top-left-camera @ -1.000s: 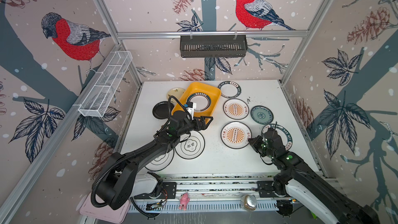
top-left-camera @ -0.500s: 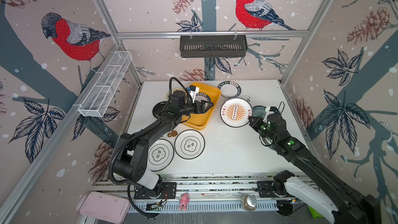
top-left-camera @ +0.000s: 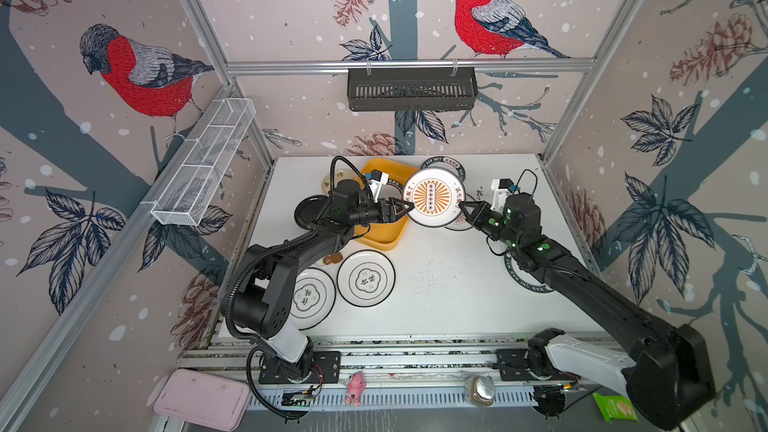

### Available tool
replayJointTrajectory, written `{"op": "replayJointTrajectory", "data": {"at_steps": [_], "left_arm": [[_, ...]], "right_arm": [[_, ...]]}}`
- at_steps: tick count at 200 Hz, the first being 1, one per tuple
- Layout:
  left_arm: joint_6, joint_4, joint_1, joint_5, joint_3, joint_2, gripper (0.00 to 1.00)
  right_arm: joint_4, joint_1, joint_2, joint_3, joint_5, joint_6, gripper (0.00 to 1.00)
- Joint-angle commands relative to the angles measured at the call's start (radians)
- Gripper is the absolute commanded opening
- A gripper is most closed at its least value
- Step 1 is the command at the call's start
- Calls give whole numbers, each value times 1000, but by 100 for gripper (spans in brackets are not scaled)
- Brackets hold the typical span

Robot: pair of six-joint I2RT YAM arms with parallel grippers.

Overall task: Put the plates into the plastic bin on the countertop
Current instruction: 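Lift the sunburst plate upright with the right gripper toward the left gripper, then take the plate rim with the left gripper while the right releases and withdraws, then lower the sunburst plate into the yellow bin with the left gripper and release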

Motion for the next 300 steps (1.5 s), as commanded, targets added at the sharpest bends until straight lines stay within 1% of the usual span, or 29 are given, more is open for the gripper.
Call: {"op": "replayJointTrajectory", "data": {"at_steps": [1,14,31,45,52,61,73,81,84,87,92,94,97,101,108,110,115,119,133,147,165,190,213,245,257,274,287,300], "left_arm": [[-64,146,2,33,-8,3,61],[-66,142,2,45,-6,8,51],[-74,132,2,44,-9,18,34],[-94,146,1,44,-12,26,22],[-107,150,2,40,-14,26,20],[-118,149,2,33,-11,25,19],[-135,139,2,11,-9,20,14],[-142,112,1,-16,-5,18,14],[-142,95,2,-28,-1,18,14],[-142,76,2,-44,3,17,14],[-138,32,3,-69,11,20,13],[-135,15,4,-79,15,22,13],[-131,-9,3,-94,21,26,13],[-127,-43,4,-114,28,29,13],[-129,-80,8,-141,33,38,10],[-132,-86,8,-145,32,39,9],[-147,-89,12,-156,30,43,9],[-159,-86,16,-162,27,47,9],[-208,-81,34,-187,16,53,7],[-237,-69,50,-217,5,53,7],[-254,-83,69,-253,0,53,7],[-294,-102,104,-299,0,57,7],[-326,-104,127,-353,3,54,7],[-306,-250,143,-439,76,86,8],[-294,-301,145,-460,141,113,8],[-303,-308,148,-452,171,151,10],[-311,-318,149,-468,192,176,12],[-325,-316,150,-481,207,204,12]], "right_arm": [[96,5,-5,-10,-35,-8,1],[106,7,-9,-19,-38,-5,1],[125,13,-12,-31,-40,-1,1],[148,23,-13,-43,-36,0,1],[157,24,-11,-49,-34,1,2],[170,25,-8,-52,-37,-1,2],[179,25,2,-52,-34,-8,5],[190,25,9,-52,-39,-16,7],[194,25,12,-52,-40,-20,10],[198,25,15,-52,-41,-26,14],[206,27,20,-54,-41,-37,27],[208,26,22,-54,-38,-42,30],[209,27,24,-54,-36,-46,40],[207,27,27,-54,-33,-52,49],[208,27,33,-55,-25,-63,60],[208,26,34,-55,-22,-66,61],[207,27,36,-56,-12,-72,70],[204,26,36,-57,-1,-75,74],[205,27,28,-64,28,-95,81],[196,26,8,-67,59,-122,83],[139,30,-30,-60,119,-165,86],[67,35,-115,-74,176,-212,88],[2,33,-202,-102,219,-228,91],[-29,32,-301,-114,246,-269,98],[-24,33,-327,-121,269,-275,100],[-18,32,-351,-127,276,-300,100],[-39,28,-357,-113,280,-313,100],[-63,25,-358,-99,285,-316,100]]}}
